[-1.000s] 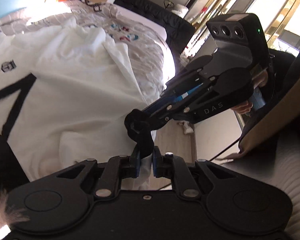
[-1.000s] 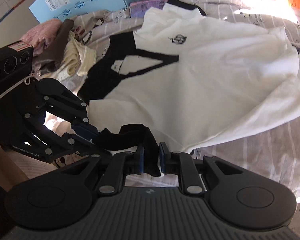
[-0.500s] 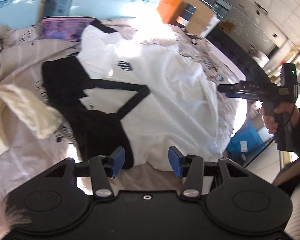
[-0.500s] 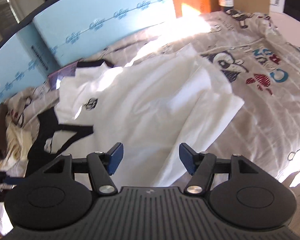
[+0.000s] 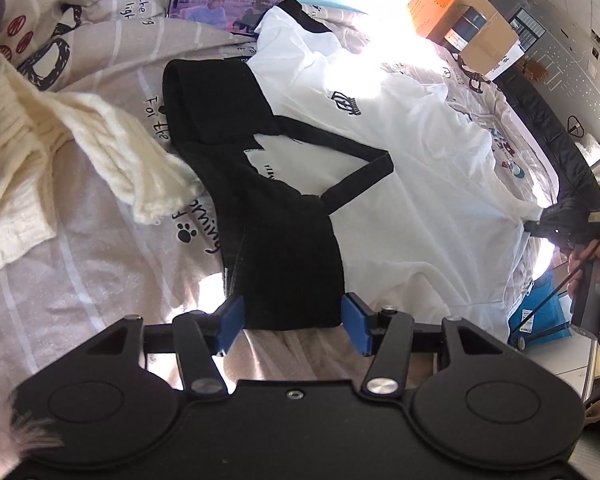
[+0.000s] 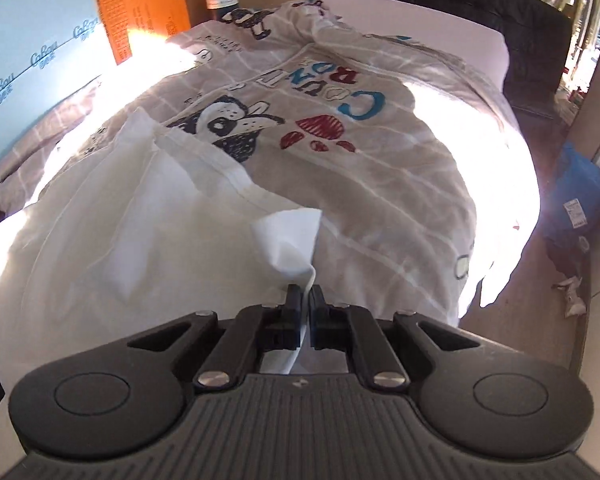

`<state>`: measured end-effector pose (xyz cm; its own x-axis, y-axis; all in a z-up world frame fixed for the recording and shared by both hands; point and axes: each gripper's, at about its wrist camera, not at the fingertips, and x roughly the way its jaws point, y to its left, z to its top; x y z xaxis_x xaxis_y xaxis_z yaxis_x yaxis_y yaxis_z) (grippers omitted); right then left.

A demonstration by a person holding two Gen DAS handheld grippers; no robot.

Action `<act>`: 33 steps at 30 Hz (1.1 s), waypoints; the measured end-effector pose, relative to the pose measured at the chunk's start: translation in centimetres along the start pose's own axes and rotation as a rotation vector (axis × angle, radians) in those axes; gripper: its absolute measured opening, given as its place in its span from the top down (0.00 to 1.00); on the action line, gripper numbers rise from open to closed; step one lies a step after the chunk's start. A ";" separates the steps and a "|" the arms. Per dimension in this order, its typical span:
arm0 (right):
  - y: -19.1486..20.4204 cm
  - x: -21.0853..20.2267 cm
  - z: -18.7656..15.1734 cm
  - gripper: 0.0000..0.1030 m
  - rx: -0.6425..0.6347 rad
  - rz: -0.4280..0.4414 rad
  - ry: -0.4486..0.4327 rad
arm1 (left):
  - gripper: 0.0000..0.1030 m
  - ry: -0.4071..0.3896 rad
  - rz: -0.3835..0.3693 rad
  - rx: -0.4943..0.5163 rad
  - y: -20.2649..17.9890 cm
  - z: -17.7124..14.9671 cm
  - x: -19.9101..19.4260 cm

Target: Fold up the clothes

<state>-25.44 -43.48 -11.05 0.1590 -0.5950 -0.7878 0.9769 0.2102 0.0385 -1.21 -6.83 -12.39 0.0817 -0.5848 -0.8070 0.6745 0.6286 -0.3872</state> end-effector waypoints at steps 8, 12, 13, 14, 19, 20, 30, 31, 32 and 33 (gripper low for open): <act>-6.4 -0.2 0.4 0.46 0.247 0.106 -0.015 | 0.39 0.021 0.022 0.039 -0.9 0.4 0.5; -4.1 1.1 2.6 0.38 0.168 0.200 -0.039 | 0.36 0.024 0.038 0.043 -1.3 0.4 0.6; -3.6 2.2 2.8 0.39 0.147 0.195 0.000 | 0.36 0.024 0.040 0.041 -1.3 0.5 0.7; -3.2 3.4 3.0 0.55 0.126 0.184 0.046 | 0.35 0.024 0.042 0.039 -1.3 0.5 0.7; -3.6 3.1 2.3 0.96 0.072 0.132 -0.008 | 0.34 0.028 0.055 0.041 -1.5 0.6 0.9; -3.9 3.2 2.3 0.96 0.067 0.123 0.003 | 0.34 0.032 0.058 0.047 -1.6 0.7 0.9; -2.6 1.6 4.2 0.76 -0.104 -0.048 -0.116 | 0.32 -0.040 0.111 0.208 -4.3 1.9 -0.7; -2.3 1.2 4.8 0.73 -0.124 0.008 -0.154 | 0.32 -0.051 0.100 0.225 -4.7 2.2 -0.6; -1.8 1.3 5.5 0.64 -0.143 0.088 -0.153 | 0.32 -0.059 0.088 0.242 -5.2 2.5 -0.4; -1.3 1.6 6.1 0.59 -0.162 0.175 -0.140 | 0.32 -0.057 0.078 0.253 -5.6 2.8 -0.1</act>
<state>-25.54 -49.43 -8.58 0.3529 -0.6374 -0.6850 0.8989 0.4342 0.0591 -2.89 -11.75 -8.92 0.1769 -0.5723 -0.8007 0.8261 0.5286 -0.1952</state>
